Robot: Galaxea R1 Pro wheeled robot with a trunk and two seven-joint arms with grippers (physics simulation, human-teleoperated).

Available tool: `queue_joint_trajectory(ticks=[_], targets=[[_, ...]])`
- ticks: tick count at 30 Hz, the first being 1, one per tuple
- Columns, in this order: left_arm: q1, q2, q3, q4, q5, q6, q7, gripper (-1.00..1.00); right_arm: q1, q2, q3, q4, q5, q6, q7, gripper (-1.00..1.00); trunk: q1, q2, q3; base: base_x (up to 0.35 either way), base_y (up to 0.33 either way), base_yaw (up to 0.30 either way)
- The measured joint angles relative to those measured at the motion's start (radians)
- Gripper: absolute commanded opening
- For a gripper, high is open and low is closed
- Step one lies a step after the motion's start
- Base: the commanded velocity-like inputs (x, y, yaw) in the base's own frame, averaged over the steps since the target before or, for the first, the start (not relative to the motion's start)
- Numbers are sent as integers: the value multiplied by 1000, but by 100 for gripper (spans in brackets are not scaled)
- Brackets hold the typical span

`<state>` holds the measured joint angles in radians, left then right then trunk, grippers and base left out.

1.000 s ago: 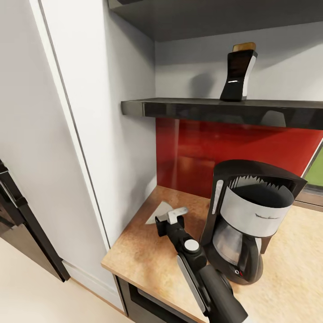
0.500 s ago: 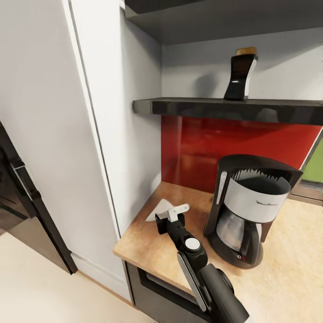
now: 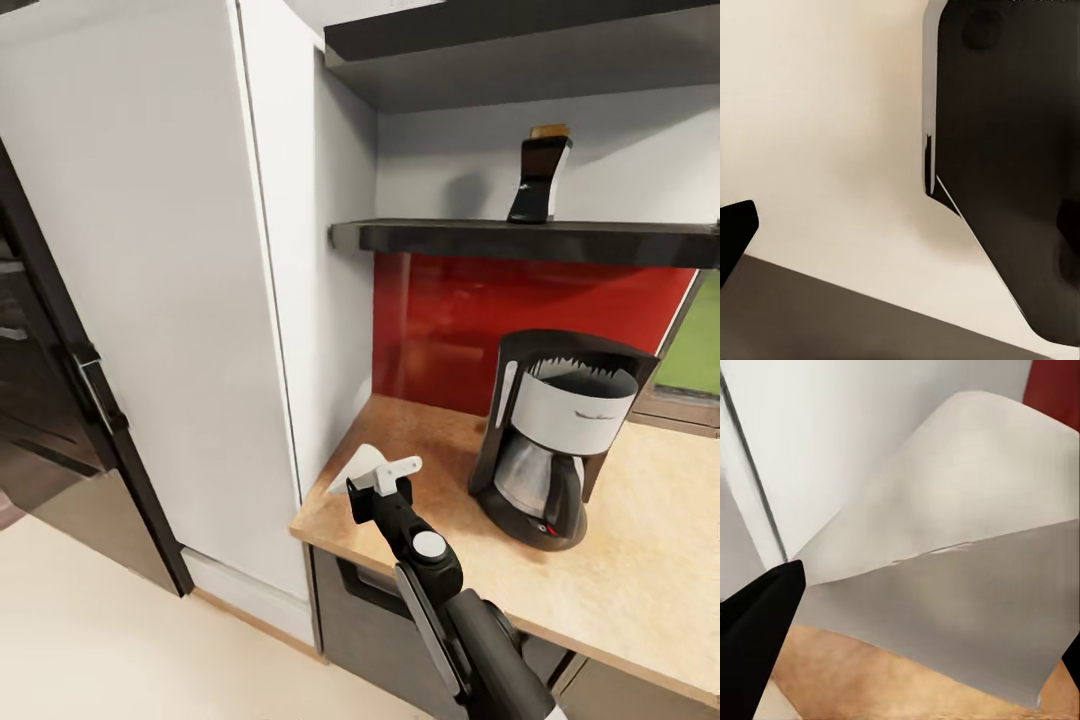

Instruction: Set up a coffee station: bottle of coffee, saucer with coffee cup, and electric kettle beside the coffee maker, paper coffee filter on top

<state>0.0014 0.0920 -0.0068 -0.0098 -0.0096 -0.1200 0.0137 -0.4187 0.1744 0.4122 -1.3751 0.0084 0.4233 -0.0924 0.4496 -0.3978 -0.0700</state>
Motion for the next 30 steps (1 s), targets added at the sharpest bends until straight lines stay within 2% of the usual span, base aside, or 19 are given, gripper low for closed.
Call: queue_joint_trajectory(ticks=[21,30], targets=[[0,-2,2,0,0,1,0,100,1,0,0,3,0,0,0,-100,0,0,26,-200,243,-188],[0,-2,-1,0,0,0,0,100,1,0,-1,4,0,0,0,-100,0,0,37,-21,39,-220]])
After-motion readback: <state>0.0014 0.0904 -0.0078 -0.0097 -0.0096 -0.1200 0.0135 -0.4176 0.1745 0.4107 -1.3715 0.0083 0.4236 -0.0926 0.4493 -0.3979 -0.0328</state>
